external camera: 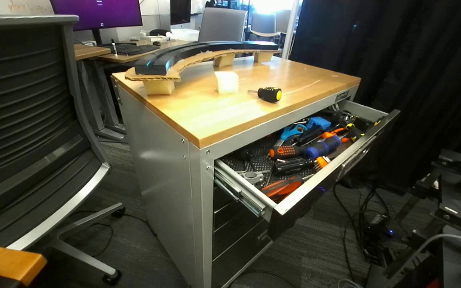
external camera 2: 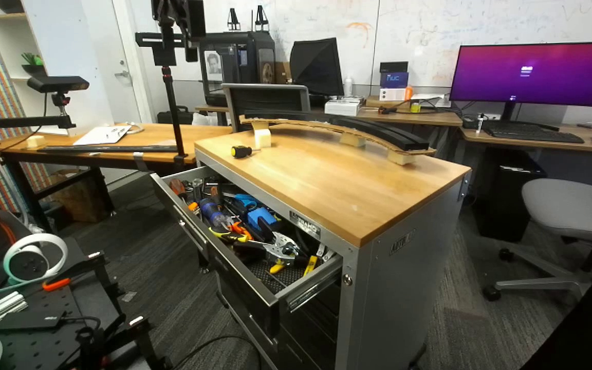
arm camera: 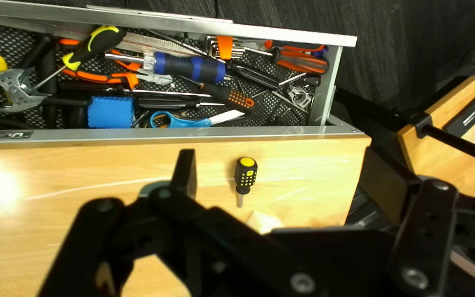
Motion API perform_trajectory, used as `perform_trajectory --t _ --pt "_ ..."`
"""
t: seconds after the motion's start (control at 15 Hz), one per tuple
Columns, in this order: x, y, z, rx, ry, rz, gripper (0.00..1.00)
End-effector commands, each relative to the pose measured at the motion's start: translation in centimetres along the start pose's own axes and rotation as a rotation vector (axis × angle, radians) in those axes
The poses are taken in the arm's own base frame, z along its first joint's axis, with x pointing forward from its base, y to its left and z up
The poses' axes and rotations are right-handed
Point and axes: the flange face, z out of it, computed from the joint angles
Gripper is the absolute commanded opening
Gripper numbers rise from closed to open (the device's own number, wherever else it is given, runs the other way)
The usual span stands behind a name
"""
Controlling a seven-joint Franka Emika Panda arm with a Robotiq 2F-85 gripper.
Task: Put the black and yellow mug inside the open drawer, close the drawer
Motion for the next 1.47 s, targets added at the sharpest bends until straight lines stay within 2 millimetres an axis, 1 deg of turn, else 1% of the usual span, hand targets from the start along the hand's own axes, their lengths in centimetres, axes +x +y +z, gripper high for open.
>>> perform_trajectory --t 0.0,0.33,0.47,0.6,0.73,0.87,1.07,1.33,1.4 --pt "2.7 -1.6 5.2 0.009 0.046 0.006 1.0" --pt "6.0 -4.3 14.1 -0.05 0.124 -0.048 1.0" --pt "7.3 -5.1 17.1 -0.072 0.171 -0.062 1.0" --pt "8.2 -5.5 19.7 -0.088 0.207 -0.068 1.0" --pt "8.9 -5.5 21.7 -0.107 0.242 -0.08 1.0" --pt "9.4 -5.0 23.4 -0.119 0.258 -0.072 1.0" --pt "9.8 -4.5 25.3 -0.122 0.317 -0.057 1.0" --pt "10.4 -4.0 27.1 -0.128 0.412 -0.051 1.0" --pt "10.4 -3.9 27.4 -0.135 0.426 -0.055 0.75"
